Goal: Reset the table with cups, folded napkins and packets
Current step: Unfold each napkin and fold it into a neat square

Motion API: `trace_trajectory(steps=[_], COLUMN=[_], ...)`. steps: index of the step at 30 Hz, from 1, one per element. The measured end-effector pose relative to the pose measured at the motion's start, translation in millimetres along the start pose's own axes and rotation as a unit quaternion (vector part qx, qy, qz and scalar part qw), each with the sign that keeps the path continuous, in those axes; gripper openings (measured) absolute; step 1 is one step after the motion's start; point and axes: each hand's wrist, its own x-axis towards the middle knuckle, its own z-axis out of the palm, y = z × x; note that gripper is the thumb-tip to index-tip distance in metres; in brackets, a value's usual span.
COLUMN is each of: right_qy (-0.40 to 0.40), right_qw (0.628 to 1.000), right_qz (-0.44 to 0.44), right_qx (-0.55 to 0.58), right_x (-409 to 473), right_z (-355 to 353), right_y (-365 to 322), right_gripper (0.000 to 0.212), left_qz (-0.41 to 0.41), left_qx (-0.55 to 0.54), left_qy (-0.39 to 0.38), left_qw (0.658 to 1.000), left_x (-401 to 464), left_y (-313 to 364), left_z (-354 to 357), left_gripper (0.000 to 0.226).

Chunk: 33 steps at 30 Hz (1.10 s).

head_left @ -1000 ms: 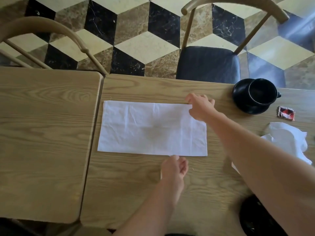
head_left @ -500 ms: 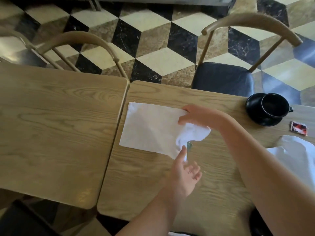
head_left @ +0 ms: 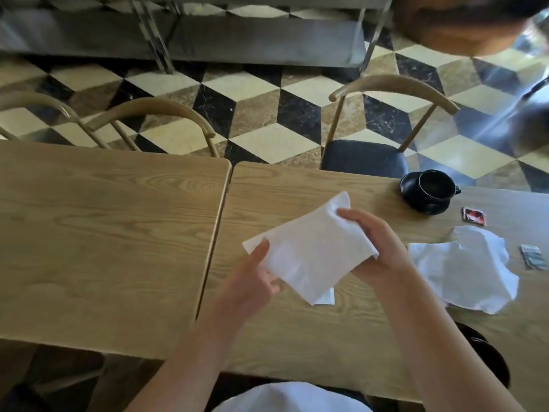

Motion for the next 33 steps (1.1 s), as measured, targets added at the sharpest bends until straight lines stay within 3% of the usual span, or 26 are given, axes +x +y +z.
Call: trace_trajectory(steps=[3,8,10,16,20,22,27,30,33], right_qy=[0.003,0.112,0.146,0.211,0.192,0.189,0.245,0.277,0.329], right_qw=[1.000,0.990,0.983,0.962,0.961,0.963,0.959,0.949,0.927], right_qz=[-0.024,-0.068,-0.095,-0.175,-0.196,-0.184,-0.067,0.009,0.082], right_qx=[0.016,0.047,0.054,0.003,-0.041,-0.059,-0.126,-0.151,-0.159], right_x=[-15,-10,-3,5,-2,-2,1,0,-8], right_z=[1,-9,-12,-16,-19,-28,-74,-103,-124], right_y=[-6,-39,-58,-103,-91,-66,34,106,164], right_gripper=[0.026,0.019,0.016,0.042,0.011,0.007,0.017,0.026,0.018], left_qz=[0.021,0.028,0.039,0.123,0.184,0.189,0.092,0.010,-0.080], left_qx=[0.047,0.059,0.086,0.161,0.169,0.197,0.189,0.268,0.337], left_qy=[0.002,0.091,0.091,0.035,0.041,0.059,0.171,0.261,0.278], left_qw=[0.999,0.994,0.991,0.979,0.967,0.960,0.963,0.927,0.896], left_x=[4,27,40,60,49,42,25,14,-6], left_y=[6,45,66,115,118,105,27,-32,-82], left_z=[2,31,54,116,111,91,10,-43,-79], left_gripper=[0.048,0.044,0.035,0.039,0.047,0.045,0.024,0.014,0.027])
